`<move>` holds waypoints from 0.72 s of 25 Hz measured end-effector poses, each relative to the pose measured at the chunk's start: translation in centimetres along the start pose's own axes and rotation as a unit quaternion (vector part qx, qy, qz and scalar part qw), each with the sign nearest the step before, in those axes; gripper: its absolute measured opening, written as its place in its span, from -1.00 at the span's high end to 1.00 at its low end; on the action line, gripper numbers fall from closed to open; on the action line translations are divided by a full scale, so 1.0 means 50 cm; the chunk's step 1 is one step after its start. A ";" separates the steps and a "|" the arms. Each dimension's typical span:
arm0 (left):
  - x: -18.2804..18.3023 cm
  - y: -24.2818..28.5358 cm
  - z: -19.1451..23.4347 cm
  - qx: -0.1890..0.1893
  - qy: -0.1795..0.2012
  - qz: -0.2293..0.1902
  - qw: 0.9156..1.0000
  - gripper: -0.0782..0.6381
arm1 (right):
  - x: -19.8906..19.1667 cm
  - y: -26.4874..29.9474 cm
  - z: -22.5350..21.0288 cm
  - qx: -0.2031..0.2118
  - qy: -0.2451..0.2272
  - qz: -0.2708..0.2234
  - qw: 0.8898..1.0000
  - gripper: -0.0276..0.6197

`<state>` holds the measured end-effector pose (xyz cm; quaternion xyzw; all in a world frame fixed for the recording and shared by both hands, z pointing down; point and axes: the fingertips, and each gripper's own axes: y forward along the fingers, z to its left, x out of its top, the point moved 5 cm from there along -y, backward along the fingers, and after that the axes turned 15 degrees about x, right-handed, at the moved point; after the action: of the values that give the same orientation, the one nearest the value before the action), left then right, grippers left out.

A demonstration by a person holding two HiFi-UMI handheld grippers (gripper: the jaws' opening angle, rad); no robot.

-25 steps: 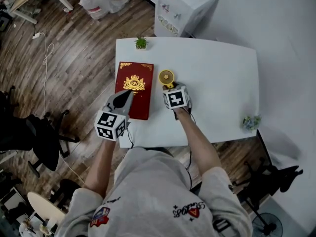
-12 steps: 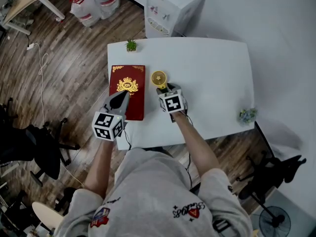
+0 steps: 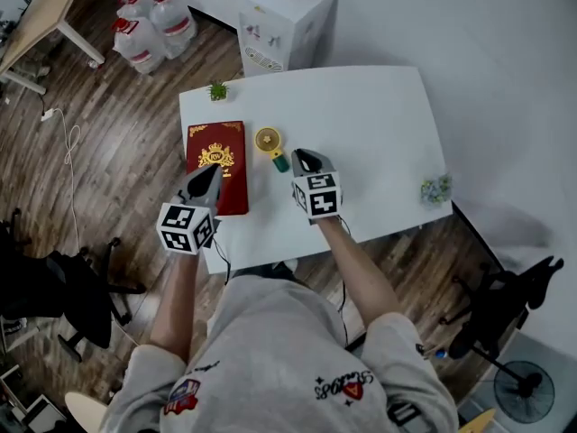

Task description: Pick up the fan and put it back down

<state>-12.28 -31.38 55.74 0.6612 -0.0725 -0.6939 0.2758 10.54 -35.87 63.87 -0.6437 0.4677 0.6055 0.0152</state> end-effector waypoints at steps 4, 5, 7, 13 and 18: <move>0.020 -0.036 -0.022 -0.002 0.013 -0.017 1.000 0.77 | 0.022 -0.075 0.021 -0.008 -0.008 -0.035 0.999 0.90; 0.025 -0.046 -0.029 -0.003 0.015 -0.021 1.000 0.77 | 0.026 -0.095 0.027 -0.009 -0.012 -0.040 0.999 0.90; 0.033 -0.067 -0.044 -0.004 0.019 -0.030 0.999 0.77 | 0.031 -0.134 0.039 -0.012 -0.025 -0.047 0.999 0.90; 0.052 -0.129 -0.086 -0.005 0.031 -0.054 0.998 0.77 | 0.050 -0.260 0.080 -0.016 -0.076 -0.091 0.993 0.91; 0.067 -0.190 -0.127 -0.007 0.047 -0.081 0.996 0.77 | 0.063 -0.364 0.128 -0.010 -0.110 -0.135 0.985 0.91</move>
<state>-8.85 -23.36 47.65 0.6950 -0.0008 -0.6826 0.2258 16.40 -23.72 49.72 -0.6308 0.3654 0.6697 0.1417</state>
